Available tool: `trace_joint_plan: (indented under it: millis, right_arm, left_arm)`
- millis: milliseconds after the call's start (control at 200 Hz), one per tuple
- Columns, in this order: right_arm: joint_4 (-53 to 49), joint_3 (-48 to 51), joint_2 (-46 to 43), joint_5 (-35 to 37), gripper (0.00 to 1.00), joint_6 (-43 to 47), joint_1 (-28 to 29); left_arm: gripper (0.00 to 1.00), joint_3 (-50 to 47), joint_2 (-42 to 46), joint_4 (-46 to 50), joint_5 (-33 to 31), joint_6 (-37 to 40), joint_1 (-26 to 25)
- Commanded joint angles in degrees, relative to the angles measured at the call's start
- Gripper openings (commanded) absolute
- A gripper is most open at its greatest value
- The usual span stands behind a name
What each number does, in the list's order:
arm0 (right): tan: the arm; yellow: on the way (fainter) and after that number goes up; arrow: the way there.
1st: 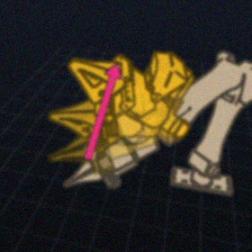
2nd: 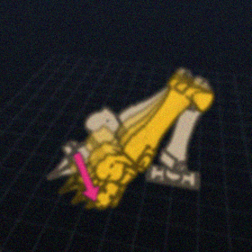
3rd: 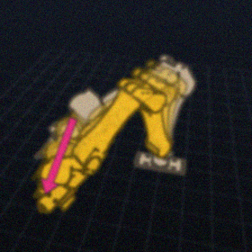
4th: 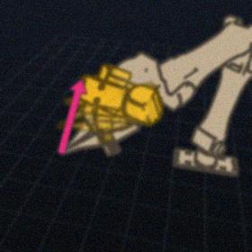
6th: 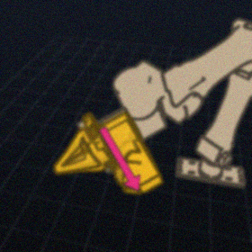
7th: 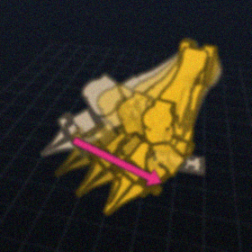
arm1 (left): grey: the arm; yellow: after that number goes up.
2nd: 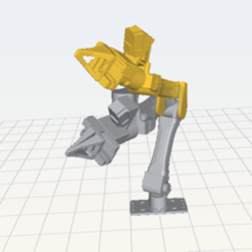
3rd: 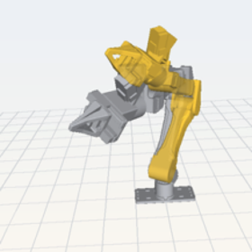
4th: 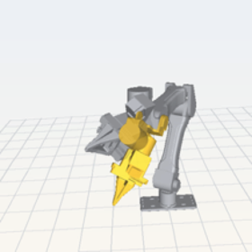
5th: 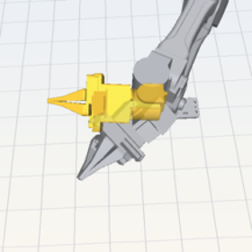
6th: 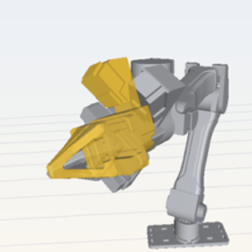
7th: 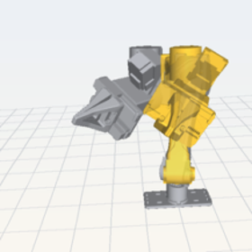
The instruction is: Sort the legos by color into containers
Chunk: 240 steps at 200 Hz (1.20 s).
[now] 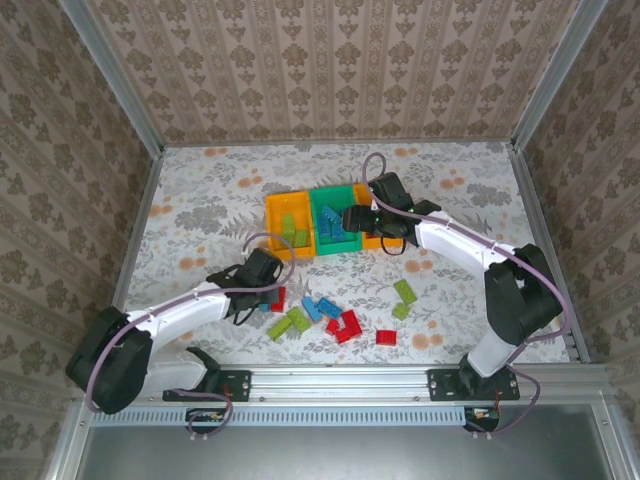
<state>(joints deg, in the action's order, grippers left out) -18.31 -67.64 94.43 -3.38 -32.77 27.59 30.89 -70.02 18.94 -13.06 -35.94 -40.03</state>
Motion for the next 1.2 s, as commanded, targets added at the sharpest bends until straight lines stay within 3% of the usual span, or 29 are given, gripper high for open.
trace_joint_plan:
  millis: [0,390,630,900,1195]
  right_arm:
    - [-1.04,1.4,-2.19,1.27,0.78,1.03,-0.44]
    - [-1.06,3.98,-4.16,2.01,0.79,1.21,-1.22]
    - [-0.94,6.54,-6.48,2.67,0.79,1.18,-3.1]
    - [-1.43,12.77,-11.34,2.79,0.79,2.09,-4.48]
    - [-4.11,21.24,-17.34,8.74,0.79,1.48,-0.88]
  left_arm:
    - [0.16,1.75,2.0,3.64,-0.43,2.24,0.41]
    - [0.12,4.65,1.07,3.91,-0.33,4.04,0.39]
    - [0.12,13.79,-0.52,3.74,0.65,7.02,-1.34]
    - [0.13,31.81,-14.38,-0.19,6.42,12.17,-4.6]
    - [0.13,50.51,-32.68,1.85,10.44,15.84,-2.55]
